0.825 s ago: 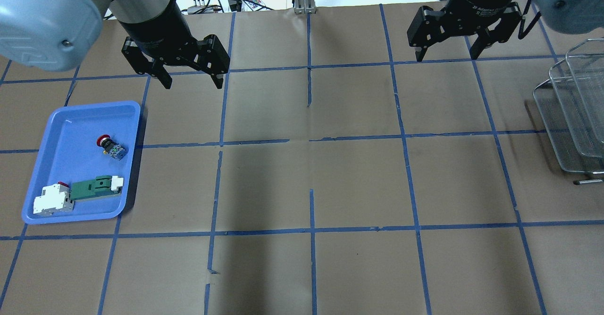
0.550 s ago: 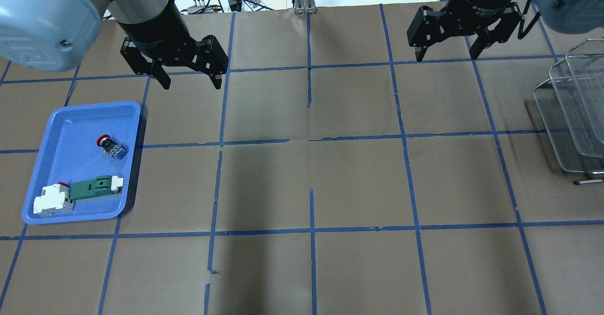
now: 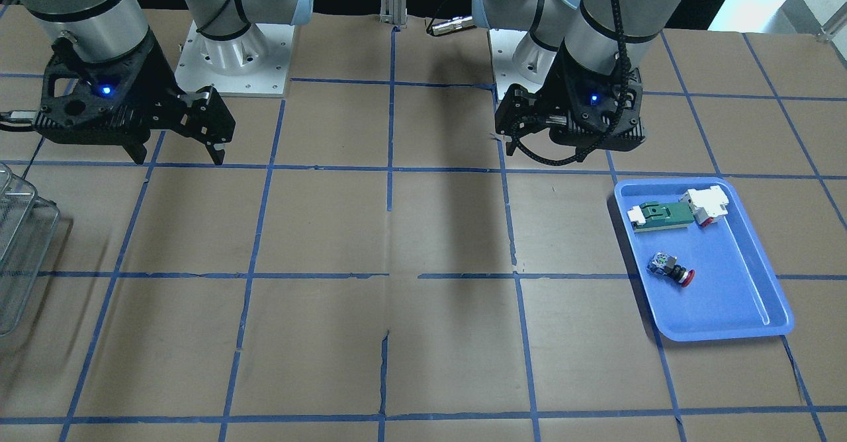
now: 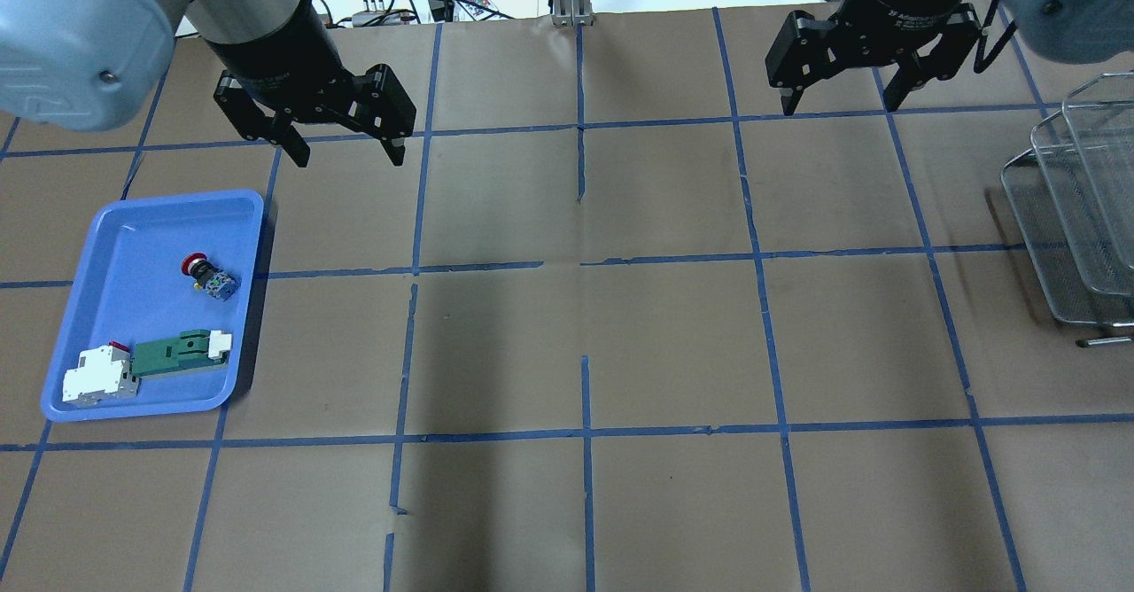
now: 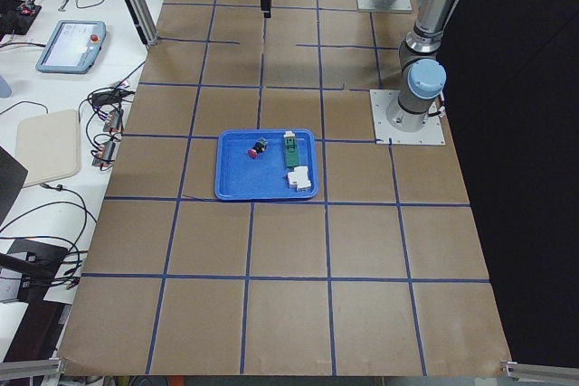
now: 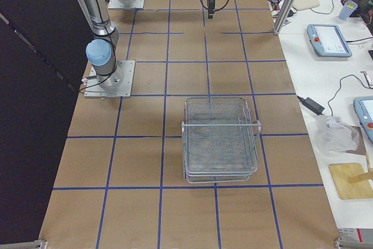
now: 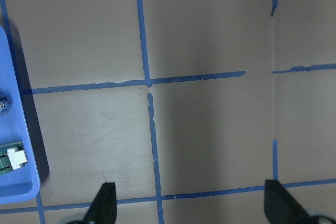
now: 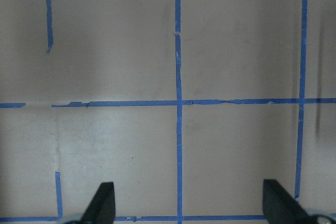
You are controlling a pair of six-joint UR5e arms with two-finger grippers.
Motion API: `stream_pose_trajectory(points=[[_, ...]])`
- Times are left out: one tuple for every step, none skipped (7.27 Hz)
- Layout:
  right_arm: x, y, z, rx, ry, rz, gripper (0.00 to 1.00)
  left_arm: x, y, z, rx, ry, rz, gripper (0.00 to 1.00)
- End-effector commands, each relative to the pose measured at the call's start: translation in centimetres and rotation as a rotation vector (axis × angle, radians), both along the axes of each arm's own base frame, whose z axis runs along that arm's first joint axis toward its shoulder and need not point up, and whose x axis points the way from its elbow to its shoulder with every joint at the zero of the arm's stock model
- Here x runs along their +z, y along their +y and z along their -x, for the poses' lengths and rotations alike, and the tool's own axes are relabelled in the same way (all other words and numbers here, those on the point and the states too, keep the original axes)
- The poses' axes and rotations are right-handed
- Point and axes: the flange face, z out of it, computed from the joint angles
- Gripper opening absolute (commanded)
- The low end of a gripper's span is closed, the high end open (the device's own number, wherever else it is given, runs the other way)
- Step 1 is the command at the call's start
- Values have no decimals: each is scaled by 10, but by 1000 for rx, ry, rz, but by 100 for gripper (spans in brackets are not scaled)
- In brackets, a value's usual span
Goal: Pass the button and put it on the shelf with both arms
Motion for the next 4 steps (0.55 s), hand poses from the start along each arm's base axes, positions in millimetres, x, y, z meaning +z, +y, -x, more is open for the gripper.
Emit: stream_pose_trajectory(points=[[0,0,0,0,-1,1,100,1,-1,0,1,2,1,100],[1,1,0,0,-1,3,100,-2,1,0,-1,1,-3,100],[1,0,0,1,-2,1,100,1,-2,-3,7,3,3,100],[1,1,0,0,-2,3,100,3,-3,-3,5,1,6,100]])
